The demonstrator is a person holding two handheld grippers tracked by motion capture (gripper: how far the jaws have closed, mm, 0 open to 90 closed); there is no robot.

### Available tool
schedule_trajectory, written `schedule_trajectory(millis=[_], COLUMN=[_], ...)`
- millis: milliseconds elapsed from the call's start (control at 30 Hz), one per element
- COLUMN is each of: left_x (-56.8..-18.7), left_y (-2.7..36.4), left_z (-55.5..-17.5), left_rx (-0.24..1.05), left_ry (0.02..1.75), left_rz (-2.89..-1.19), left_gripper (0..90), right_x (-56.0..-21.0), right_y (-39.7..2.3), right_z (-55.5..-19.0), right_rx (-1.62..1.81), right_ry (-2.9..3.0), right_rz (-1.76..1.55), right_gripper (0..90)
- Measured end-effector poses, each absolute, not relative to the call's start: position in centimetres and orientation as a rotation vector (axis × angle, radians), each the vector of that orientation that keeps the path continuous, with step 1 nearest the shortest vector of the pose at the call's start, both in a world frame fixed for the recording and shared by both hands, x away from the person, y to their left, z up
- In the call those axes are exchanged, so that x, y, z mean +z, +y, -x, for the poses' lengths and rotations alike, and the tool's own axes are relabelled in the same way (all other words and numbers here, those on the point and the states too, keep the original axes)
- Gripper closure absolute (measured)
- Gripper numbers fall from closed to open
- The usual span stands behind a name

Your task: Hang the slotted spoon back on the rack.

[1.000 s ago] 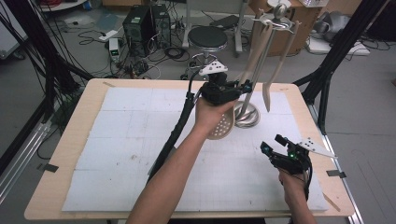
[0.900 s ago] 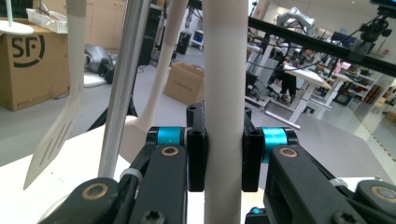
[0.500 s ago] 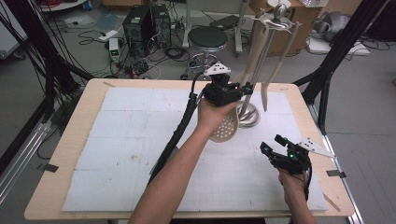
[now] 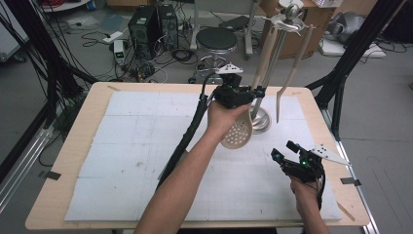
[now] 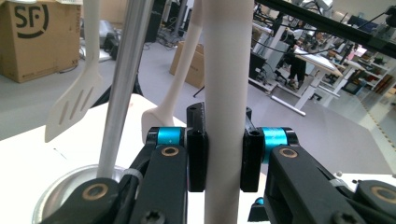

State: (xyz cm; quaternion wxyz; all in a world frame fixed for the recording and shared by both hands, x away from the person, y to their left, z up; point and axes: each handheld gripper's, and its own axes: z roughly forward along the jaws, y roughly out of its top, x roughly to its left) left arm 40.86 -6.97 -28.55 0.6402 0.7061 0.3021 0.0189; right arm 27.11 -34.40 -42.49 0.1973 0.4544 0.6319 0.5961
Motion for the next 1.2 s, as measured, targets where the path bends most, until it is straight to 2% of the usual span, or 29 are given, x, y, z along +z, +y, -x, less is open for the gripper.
schedule_trajectory(millis=[33, 67, 100, 133, 167, 300, 533, 1200], left_x=[-28.7, -28.8, -29.0, -29.1, -29.4, -30.7, -33.3, -39.3], left_y=[-7.0, -6.9, -6.8, -6.6, -6.5, -5.4, -2.8, 9.1], left_z=[-41.0, -41.2, -41.3, -41.4, -41.4, -41.4, -39.6, -33.5], left_rx=[0.029, 0.003, -0.015, -0.007, 0.015, -0.021, 0.043, 0.152], left_ry=[0.695, 0.7, 0.712, 0.72, 0.73, 0.699, 0.623, 0.742], left_rz=[-1.604, -1.591, -1.585, -1.582, -1.581, -1.55, -1.573, -1.526], left_gripper=[76.7, 72.3, 59.7, 52.3, 48.6, 40.8, 25.5, 22.6], right_x=[-42.5, -42.4, -42.4, -42.4, -42.4, -42.4, -42.4, -42.4], right_y=[-34.4, -34.4, -34.5, -34.5, -34.5, -34.6, -34.6, -33.6], right_z=[-27.1, -27.0, -27.0, -27.0, -27.0, -26.9, -26.9, -26.9], right_rx=[1.669, 1.67, 1.672, 1.672, 1.673, 1.674, 1.691, 1.662], right_ry=[1.769, 1.769, 1.766, 1.763, 1.765, 1.763, 1.755, 1.781], right_rz=[-1.272, -1.273, -1.272, -1.274, -1.274, -1.272, -1.277, -1.255], right_gripper=[15.8, 15.8, 15.9, 15.8, 15.9, 15.8, 15.7, 15.7])
